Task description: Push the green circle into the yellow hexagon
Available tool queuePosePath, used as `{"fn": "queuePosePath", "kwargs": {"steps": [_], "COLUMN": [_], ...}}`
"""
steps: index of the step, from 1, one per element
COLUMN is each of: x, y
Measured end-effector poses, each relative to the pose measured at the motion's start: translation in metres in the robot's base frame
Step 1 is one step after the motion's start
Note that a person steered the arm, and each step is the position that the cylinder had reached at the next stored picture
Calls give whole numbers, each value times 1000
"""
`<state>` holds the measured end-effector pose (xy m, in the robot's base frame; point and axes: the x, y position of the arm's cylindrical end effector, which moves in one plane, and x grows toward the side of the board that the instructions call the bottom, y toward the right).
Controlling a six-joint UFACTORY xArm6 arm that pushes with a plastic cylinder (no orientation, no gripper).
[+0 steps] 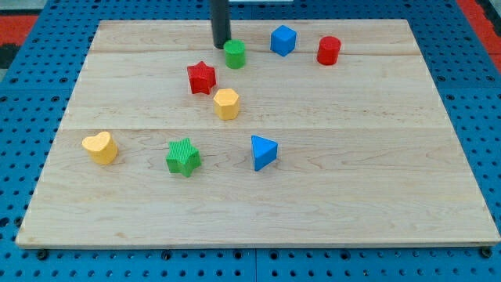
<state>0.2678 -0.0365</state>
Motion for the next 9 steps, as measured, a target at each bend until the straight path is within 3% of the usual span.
{"fn": "queuePosePath", "kwargs": {"steps": [1,2,3,4,5,6,7,9], "x": [60,10,-7,60,58,15,58,140], "y": [-62,-47,2,-4,5,13,67,37]}}
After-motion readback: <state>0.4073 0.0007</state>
